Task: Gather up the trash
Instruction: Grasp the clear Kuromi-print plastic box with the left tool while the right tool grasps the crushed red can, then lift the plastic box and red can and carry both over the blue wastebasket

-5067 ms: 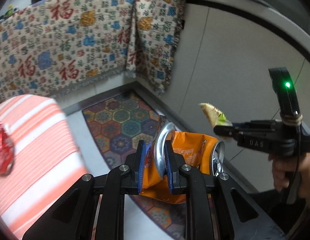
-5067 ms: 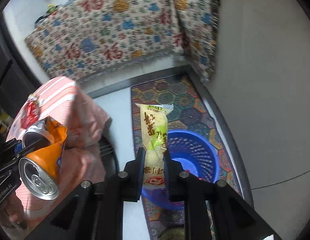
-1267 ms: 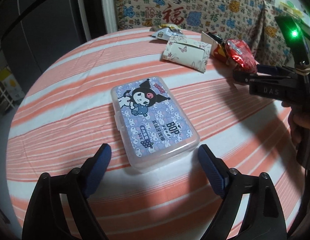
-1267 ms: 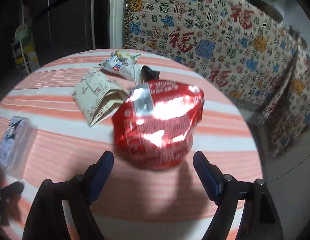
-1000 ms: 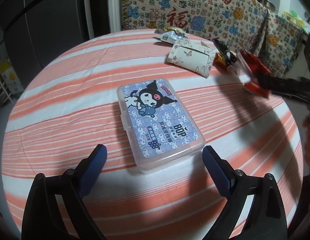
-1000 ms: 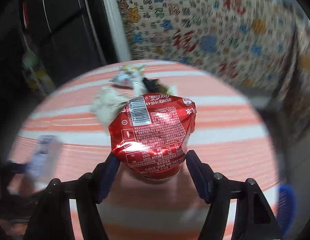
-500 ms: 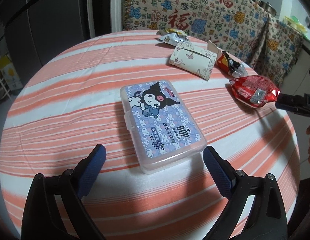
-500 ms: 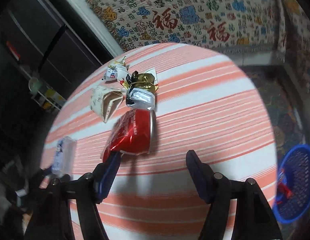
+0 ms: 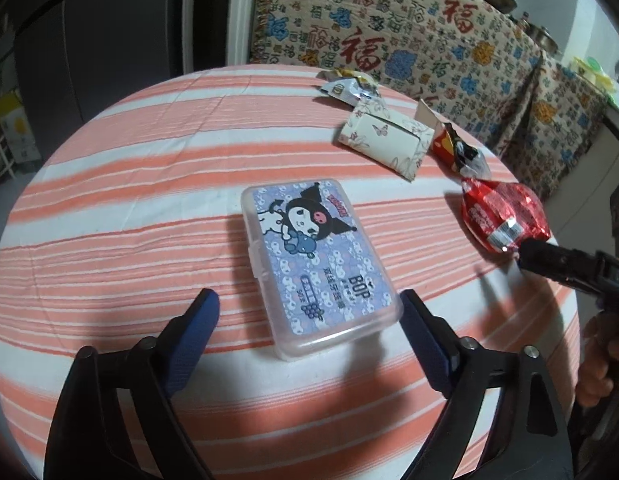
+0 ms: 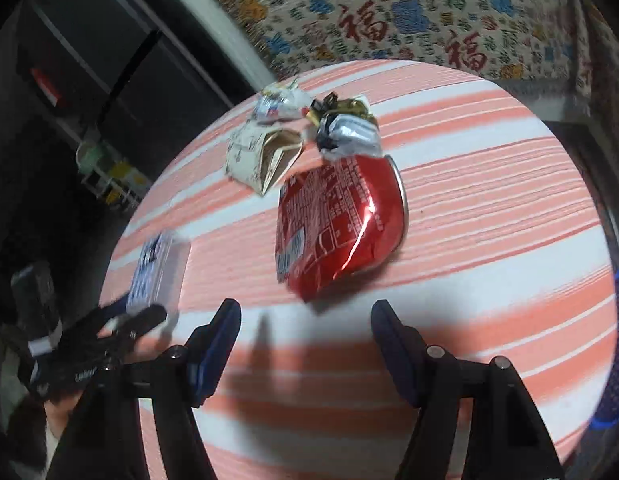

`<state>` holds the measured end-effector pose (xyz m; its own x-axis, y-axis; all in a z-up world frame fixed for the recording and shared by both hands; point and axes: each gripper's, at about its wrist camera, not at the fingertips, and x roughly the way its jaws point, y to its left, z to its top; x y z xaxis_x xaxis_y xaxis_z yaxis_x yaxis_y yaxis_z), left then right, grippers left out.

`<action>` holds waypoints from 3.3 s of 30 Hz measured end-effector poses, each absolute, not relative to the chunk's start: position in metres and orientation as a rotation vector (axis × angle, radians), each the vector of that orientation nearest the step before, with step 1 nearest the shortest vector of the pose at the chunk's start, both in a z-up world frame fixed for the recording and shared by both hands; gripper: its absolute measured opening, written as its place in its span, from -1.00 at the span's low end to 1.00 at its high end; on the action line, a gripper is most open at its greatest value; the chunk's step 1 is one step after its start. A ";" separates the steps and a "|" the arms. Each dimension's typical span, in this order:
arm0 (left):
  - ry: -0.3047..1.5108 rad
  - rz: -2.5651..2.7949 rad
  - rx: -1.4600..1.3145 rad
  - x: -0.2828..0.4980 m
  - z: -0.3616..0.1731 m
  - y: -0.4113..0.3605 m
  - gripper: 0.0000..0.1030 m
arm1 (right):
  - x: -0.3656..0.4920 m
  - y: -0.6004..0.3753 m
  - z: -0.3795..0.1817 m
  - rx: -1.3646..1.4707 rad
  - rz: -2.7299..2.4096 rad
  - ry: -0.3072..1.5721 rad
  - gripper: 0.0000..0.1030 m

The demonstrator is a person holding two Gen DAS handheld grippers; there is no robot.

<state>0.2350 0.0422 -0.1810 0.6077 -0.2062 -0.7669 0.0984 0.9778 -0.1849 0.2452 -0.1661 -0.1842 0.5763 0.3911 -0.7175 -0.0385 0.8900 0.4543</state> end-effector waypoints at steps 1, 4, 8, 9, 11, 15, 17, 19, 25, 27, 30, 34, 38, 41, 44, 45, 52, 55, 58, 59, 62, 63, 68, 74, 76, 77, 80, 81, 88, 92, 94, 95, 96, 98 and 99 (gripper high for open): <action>0.905 -0.181 -0.131 0.236 -0.181 0.042 0.63 | 0.249 -0.168 -0.184 0.457 0.237 0.902 0.35; 0.895 -0.192 -0.096 0.234 -0.178 0.034 0.39 | 0.255 -0.173 -0.184 0.542 0.199 0.858 -0.07; 0.876 -0.190 -0.063 0.229 -0.177 0.030 0.37 | 0.259 -0.174 -0.183 0.532 0.176 0.852 -0.59; 0.875 -0.194 -0.071 0.228 -0.178 0.032 0.37 | 0.257 -0.172 -0.180 0.504 0.175 0.847 -0.59; 0.876 -0.204 -0.086 0.225 -0.177 0.037 0.36 | 0.251 -0.166 -0.171 0.426 0.187 0.839 -0.60; 0.879 -0.235 -0.087 0.215 -0.176 0.039 0.36 | 0.233 -0.150 -0.152 0.217 0.203 0.819 -0.60; 0.893 -0.252 -0.077 0.213 -0.178 0.037 0.37 | 0.227 -0.145 -0.150 0.143 0.209 0.824 -0.60; 0.891 -0.250 -0.060 0.213 -0.178 0.034 0.38 | 0.228 -0.144 -0.153 0.137 0.241 0.845 -0.60; 0.905 -0.247 -0.044 0.220 -0.177 0.031 0.40 | 0.239 -0.156 -0.165 0.233 0.269 0.855 -0.55; 0.920 -0.236 -0.021 0.223 -0.180 0.028 0.40 | 0.243 -0.159 -0.170 0.258 0.275 0.868 -0.53; 0.921 -0.230 -0.007 0.223 -0.182 0.026 0.40 | 0.243 -0.166 -0.173 0.294 0.271 0.861 -0.25; 0.918 -0.234 -0.032 0.224 -0.177 0.028 0.40 | 0.240 -0.171 -0.169 0.323 0.282 0.832 -0.07; 0.910 -0.228 -0.038 0.224 -0.173 0.028 0.37 | 0.246 -0.175 -0.171 0.397 0.297 0.842 -0.27; 0.884 -0.221 -0.044 0.222 -0.170 0.029 0.35 | 0.251 -0.179 -0.179 0.453 0.292 0.871 -0.65; 0.847 -0.242 -0.061 0.214 -0.160 0.031 0.33 | 0.237 -0.174 -0.165 0.376 0.281 0.822 -0.65; 0.837 -0.250 -0.065 0.213 -0.156 0.031 0.33 | 0.228 -0.171 -0.157 0.333 0.282 0.802 -0.65; 0.802 -0.284 -0.018 0.200 -0.143 0.005 0.32 | 0.193 -0.171 -0.126 0.155 0.259 0.765 -0.67; 0.836 -0.278 -0.002 0.200 -0.154 -0.002 0.33 | 0.179 -0.184 -0.124 0.136 0.238 0.760 -0.67; 0.900 -0.266 0.011 0.201 -0.172 -0.005 0.33 | 0.169 -0.195 -0.122 0.139 0.234 0.753 -0.67; 0.923 -0.258 0.021 0.202 -0.178 -0.006 0.34 | 0.165 -0.198 -0.122 0.140 0.233 0.749 -0.67; 0.961 -0.234 0.040 0.208 -0.185 -0.011 0.37 | 0.161 -0.203 -0.121 0.139 0.235 0.744 -0.67; 0.961 -0.227 0.050 0.211 -0.184 -0.014 0.39 | 0.160 -0.204 -0.120 0.137 0.236 0.741 -0.67; 0.927 -0.174 0.066 0.218 -0.175 -0.017 0.23 | 0.158 -0.209 -0.120 0.135 0.236 0.725 -0.67; 0.887 -0.263 0.033 0.205 -0.154 -0.041 0.22 | 0.147 -0.237 -0.114 0.145 0.199 0.704 -0.67; 0.861 -0.320 0.032 0.200 -0.140 -0.063 0.22 | 0.144 -0.255 -0.110 0.154 0.176 0.704 -0.67; 0.842 -0.360 0.030 0.196 -0.130 -0.080 0.22 | 0.141 -0.264 -0.107 0.156 0.162 0.704 -0.67; 0.803 -0.462 0.028 0.190 -0.109 -0.124 0.23 | 0.131 -0.306 -0.099 0.148 0.087 0.708 -0.67; 0.790 -0.505 0.023 0.188 -0.102 -0.143 0.23 | 0.127 -0.319 -0.097 0.140 0.057 0.708 -0.67; 0.766 -0.732 0.053 0.185 -0.086 -0.268 0.23 | 0.097 -0.420 -0.095 0.099 -0.172 0.752 -0.67; 0.786 -0.835 0.073 0.186 -0.100 -0.339 0.23 | 0.091 -0.466 -0.114 0.122 -0.248 0.811 -0.67; 0.789 -0.869 0.096 0.184 -0.109 -0.369 0.23 | 0.089 -0.485 -0.125 0.141 -0.277 0.827 -0.67; 0.792 -0.883 0.107 0.183 -0.114 -0.383 0.23 | 0.087 -0.493 -0.131 0.156 -0.287 0.831 -0.67; 0.795 -0.890 0.115 0.184 -0.118 -0.392 0.23 | 0.087 -0.501 -0.137 0.171 -0.295 0.837 -0.67; 0.813 -0.898 0.126 0.188 -0.129 -0.414 0.23 | 0.085 -0.513 -0.148 0.186 -0.308 0.850 -0.67; 0.826 -0.904 0.126 0.189 -0.134 -0.421 0.23 | 0.086 -0.518 -0.153 0.190 -0.311 0.857 -0.67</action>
